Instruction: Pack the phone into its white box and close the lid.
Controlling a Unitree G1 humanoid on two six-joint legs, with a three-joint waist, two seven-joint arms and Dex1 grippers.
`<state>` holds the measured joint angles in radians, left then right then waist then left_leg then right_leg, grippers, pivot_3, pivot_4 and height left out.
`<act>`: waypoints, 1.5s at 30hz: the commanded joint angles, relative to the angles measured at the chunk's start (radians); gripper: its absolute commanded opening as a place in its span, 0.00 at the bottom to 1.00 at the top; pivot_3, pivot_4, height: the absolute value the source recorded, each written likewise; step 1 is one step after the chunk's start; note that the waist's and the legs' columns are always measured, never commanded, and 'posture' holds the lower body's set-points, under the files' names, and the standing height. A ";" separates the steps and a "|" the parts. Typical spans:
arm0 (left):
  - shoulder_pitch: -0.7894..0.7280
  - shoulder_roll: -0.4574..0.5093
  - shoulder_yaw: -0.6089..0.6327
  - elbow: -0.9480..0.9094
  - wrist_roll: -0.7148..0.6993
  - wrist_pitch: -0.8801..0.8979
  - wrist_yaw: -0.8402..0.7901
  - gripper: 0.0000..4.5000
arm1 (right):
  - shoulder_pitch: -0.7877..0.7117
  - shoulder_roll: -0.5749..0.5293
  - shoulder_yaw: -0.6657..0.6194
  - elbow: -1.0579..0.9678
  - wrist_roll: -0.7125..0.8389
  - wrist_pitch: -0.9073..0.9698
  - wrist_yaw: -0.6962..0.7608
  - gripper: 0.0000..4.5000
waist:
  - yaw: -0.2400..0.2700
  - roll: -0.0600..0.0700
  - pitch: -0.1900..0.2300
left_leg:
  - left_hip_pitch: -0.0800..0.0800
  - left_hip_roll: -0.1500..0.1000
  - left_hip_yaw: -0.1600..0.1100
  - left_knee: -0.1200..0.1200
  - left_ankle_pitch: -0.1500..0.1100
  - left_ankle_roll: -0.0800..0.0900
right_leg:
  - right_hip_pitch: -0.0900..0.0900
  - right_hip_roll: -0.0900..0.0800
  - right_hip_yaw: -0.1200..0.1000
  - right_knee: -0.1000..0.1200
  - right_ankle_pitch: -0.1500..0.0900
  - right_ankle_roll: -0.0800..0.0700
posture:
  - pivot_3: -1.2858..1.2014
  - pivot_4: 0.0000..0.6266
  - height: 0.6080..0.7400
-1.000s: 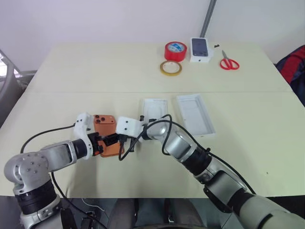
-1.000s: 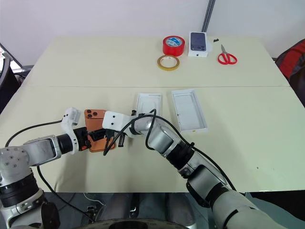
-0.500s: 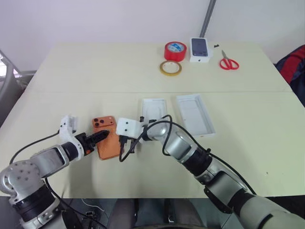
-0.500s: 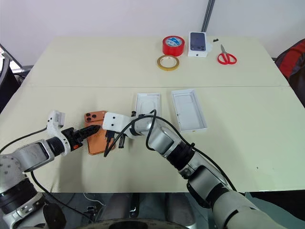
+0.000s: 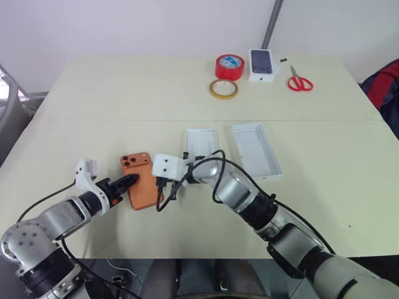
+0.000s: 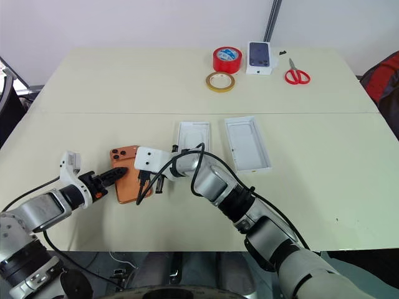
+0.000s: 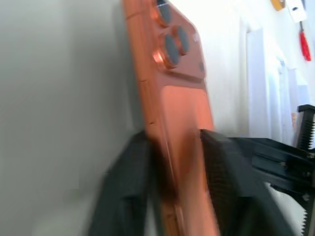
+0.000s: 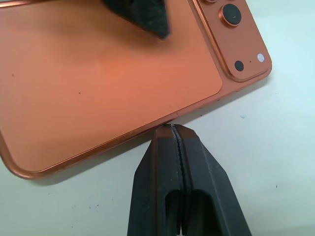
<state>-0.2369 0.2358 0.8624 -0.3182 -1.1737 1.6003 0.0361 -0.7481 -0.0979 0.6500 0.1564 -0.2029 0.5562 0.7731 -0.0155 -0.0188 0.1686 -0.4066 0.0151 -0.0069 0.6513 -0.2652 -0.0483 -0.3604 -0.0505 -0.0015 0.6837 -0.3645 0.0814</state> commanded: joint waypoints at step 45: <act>-0.335 -0.083 -0.639 0.419 -0.227 -0.523 0.202 0.11 | 0.426 -0.539 -0.632 -0.596 0.450 0.112 0.036 0.00 | 0.005 -0.004 0.001 | -0.002 0.001 0.000 0.001 0.001 -0.001 | 0.001 0.002 0.001 -0.003 0.000 0.000 | 0.52 0.24 1.00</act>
<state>-0.5510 0.1594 0.2140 0.1199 -1.4018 1.0782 0.2649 -0.3215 -0.6176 0.0291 -0.3995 0.2407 0.6884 0.8142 -0.0103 -0.0226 0.1693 -0.4082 0.0159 -0.0065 0.6525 -0.2644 -0.0490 -0.3591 -0.0482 -0.0010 0.6808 -0.3644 0.0814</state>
